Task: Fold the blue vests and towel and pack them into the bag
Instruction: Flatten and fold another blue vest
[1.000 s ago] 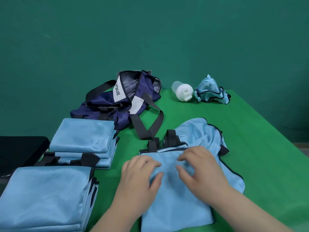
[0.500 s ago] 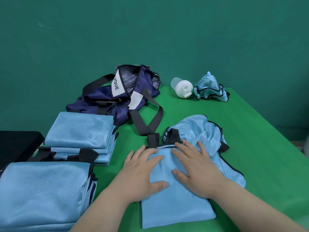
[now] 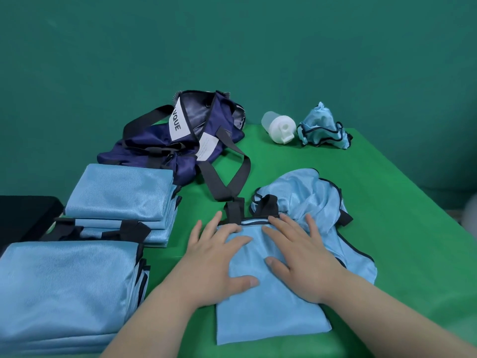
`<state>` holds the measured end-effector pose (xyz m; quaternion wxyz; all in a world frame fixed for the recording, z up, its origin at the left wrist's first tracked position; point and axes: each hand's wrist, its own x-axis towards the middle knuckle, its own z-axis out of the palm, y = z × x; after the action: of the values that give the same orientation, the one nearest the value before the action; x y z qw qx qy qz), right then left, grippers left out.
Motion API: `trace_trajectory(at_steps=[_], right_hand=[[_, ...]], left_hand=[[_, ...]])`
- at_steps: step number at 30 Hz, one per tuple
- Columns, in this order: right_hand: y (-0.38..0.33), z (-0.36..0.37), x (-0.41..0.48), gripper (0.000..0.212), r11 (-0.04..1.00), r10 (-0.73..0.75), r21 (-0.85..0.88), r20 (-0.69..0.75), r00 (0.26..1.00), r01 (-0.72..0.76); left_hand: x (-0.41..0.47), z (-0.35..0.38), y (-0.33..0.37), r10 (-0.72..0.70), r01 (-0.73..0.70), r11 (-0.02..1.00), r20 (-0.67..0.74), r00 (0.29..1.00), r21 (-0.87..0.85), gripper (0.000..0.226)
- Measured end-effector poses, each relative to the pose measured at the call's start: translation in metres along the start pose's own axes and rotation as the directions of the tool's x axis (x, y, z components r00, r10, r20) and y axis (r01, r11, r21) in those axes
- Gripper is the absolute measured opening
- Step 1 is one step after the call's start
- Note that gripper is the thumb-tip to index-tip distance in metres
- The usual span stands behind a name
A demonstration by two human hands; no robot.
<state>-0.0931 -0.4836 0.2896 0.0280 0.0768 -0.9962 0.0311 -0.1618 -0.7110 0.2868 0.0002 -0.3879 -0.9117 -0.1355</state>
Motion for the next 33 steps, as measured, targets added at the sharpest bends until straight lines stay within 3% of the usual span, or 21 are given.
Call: trace_trajectory(at_steps=[3,6,10,13,18,23,30,33], right_hand=[[0.004,-0.005,-0.001,0.065,0.999,-0.031,0.018,-0.02,0.999,0.031],[0.011,-0.011,-0.014,0.051,0.994,-0.033,0.102,-0.166,0.986,0.05],[0.01,-0.004,-0.057,0.029,0.969,-0.011,0.23,-0.315,0.949,0.088],[-0.004,-0.005,-0.085,0.032,0.94,-0.061,0.302,-0.308,0.949,0.158],[-0.015,-0.002,-0.107,0.038,0.92,-0.095,0.342,-0.283,0.954,0.193],[-0.01,0.001,-0.113,0.03,0.904,-0.017,0.404,-0.297,0.955,0.142],[-0.009,0.001,-0.109,0.012,0.898,-0.017,0.405,-0.355,0.935,0.17],[-0.007,0.001,-0.106,0.01,0.886,-0.019,0.432,-0.332,0.943,0.17]], left_hand=[[-0.004,0.001,0.002,0.017,-0.017,1.0,-0.09,0.996,-0.004,0.072],[-0.016,0.002,0.004,0.058,-0.068,0.997,-0.219,0.974,-0.037,0.05],[-0.044,0.002,0.014,0.093,-0.123,0.98,-0.188,0.978,-0.155,0.045],[-0.066,0.004,0.023,0.171,-0.191,0.978,-0.2,0.965,-0.088,0.041],[-0.097,0.008,0.034,0.166,-0.178,0.983,-0.186,0.969,-0.051,0.045],[-0.103,0.007,0.041,0.121,-0.133,0.989,-0.171,0.978,-0.063,0.041],[-0.095,0.002,0.035,0.142,-0.151,0.986,-0.117,0.983,-0.07,0.047],[-0.087,0.0,0.031,0.159,-0.168,0.984,-0.143,0.977,-0.055,0.035]])
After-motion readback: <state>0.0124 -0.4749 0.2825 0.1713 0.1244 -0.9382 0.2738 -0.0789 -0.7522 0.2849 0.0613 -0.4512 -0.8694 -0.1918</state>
